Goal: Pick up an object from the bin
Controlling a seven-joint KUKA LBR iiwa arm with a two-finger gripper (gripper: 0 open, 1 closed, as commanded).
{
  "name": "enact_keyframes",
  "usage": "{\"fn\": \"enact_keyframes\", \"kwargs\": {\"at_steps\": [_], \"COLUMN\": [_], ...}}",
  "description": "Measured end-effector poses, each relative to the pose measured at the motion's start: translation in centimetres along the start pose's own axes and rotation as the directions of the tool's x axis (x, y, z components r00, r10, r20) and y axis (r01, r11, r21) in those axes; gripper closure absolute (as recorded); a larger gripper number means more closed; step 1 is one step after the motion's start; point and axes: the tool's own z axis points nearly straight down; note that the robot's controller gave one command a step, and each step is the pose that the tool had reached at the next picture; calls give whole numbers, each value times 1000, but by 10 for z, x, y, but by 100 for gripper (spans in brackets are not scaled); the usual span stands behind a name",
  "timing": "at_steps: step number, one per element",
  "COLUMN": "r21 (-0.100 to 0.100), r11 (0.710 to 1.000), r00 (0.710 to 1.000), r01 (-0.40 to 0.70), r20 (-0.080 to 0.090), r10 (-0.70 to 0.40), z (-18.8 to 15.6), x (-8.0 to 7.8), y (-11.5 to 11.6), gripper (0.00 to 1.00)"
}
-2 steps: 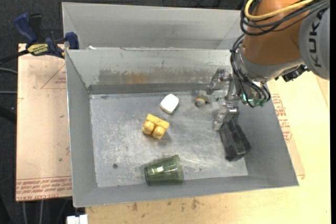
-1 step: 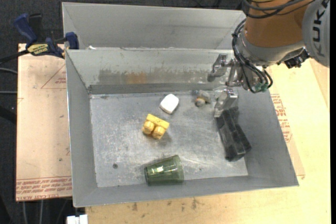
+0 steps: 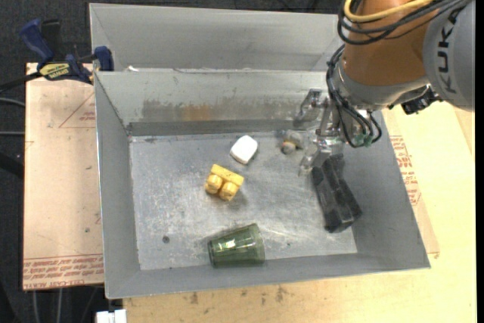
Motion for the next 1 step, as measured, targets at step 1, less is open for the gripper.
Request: {"fn": "enact_keyframes", "kwargs": {"at_steps": [1], "r21": [0], "r11": [999], "r00": [999], "r01": [42], "r20": [-14], "r10": [-42], "z": [41], "x": [38], "y": [6], "gripper": [0]}}
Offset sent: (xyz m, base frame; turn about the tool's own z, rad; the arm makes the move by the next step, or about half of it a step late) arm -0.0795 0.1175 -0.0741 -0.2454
